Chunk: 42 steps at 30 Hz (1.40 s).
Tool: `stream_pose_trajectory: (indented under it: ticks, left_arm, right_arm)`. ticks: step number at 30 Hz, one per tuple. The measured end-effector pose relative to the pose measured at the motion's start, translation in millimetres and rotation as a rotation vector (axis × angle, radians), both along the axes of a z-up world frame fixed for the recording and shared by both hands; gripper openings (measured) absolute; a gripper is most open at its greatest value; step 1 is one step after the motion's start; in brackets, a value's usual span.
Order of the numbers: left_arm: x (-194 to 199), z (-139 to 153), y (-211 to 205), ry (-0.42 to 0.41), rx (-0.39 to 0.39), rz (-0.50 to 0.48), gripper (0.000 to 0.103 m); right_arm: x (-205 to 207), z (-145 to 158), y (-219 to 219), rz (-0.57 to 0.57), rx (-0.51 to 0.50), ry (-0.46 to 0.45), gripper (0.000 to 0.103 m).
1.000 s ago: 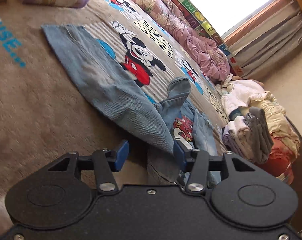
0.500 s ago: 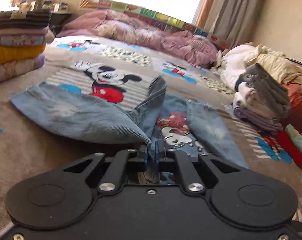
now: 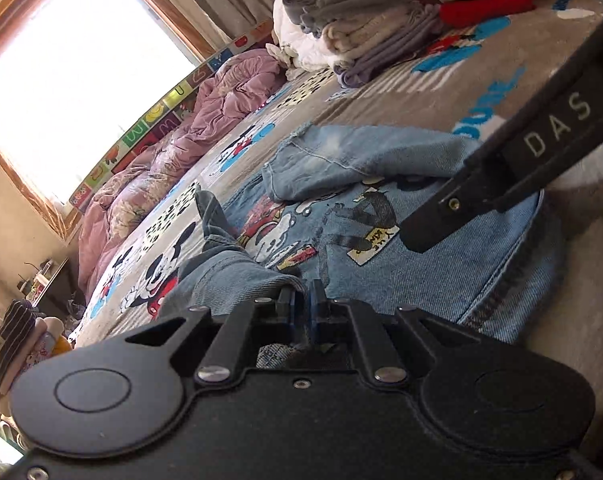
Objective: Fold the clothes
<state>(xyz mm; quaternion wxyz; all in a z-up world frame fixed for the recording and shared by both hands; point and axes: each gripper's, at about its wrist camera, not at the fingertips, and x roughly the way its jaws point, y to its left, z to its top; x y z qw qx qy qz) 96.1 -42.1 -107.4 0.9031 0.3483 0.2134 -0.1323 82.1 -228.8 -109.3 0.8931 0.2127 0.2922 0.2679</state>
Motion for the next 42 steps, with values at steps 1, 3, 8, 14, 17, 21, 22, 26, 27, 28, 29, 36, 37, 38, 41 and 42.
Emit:
stream_pose_trajectory:
  ticks: [1,3,8,14,17,21,22,26,27,28,29,36,37,38,41,42]
  left_arm:
    - [3,3,6,0.024,-0.054,0.017,0.004]
    - [8,10,17,0.072,-0.162,0.052,0.009]
    - [-16,32,35,0.093,-0.35,0.019,0.059]
    - [-45,40,56,0.089,-0.457,0.087,0.059]
    - [-45,35,61,0.091,-0.45,0.11,0.058]
    - [-45,32,64,0.104,-0.448,0.118,0.058]
    - [-44,30,66,0.102,-0.444,0.137,0.058]
    - [-36,20,72,0.095,-0.428,0.208,0.042]
    - [-35,19,73,0.088,-0.431,0.208,0.042]
    - [-34,18,73,0.081,-0.434,0.208,0.042]
    - [-33,17,73,0.074,-0.435,0.207,0.041]
    - [-30,5,55,-0.016,-0.294,0.182,0.016]
    - [-31,4,51,-0.037,-0.256,0.176,0.016]
    - [-33,3,49,-0.05,-0.233,0.159,0.016]
    - [-38,-3,40,-0.072,-0.126,0.101,0.014]
    - [-39,-8,36,-0.06,-0.082,0.083,0.012]
  right_arm:
    - [1,-1,0,-0.001,0.0,0.004,0.021]
    - [4,-3,-2,-0.006,0.002,0.012,0.021]
    - [4,-4,-3,-0.015,0.008,0.008,0.021]
    - [0,5,7,0.031,0.015,-0.06,0.022]
    - [1,12,17,0.078,0.02,-0.092,0.032]
    - [13,17,34,0.119,0.016,-0.099,0.038]
    - [16,17,40,0.131,0.003,-0.094,0.044]
    - [26,12,63,0.154,-0.089,-0.087,0.05]
    - [29,10,66,0.146,-0.096,-0.082,0.049]
    - [32,7,68,0.144,-0.089,-0.067,0.042]
    - [36,4,70,0.144,-0.084,-0.056,0.024]
    - [35,8,67,0.127,-0.057,-0.062,0.006]
    - [35,4,72,0.137,-0.085,-0.055,0.006]
    - [36,0,74,0.138,-0.099,-0.047,0.006]
    - [38,-4,70,0.101,-0.089,-0.031,0.005]
    - [37,0,67,0.092,-0.1,-0.048,0.005]
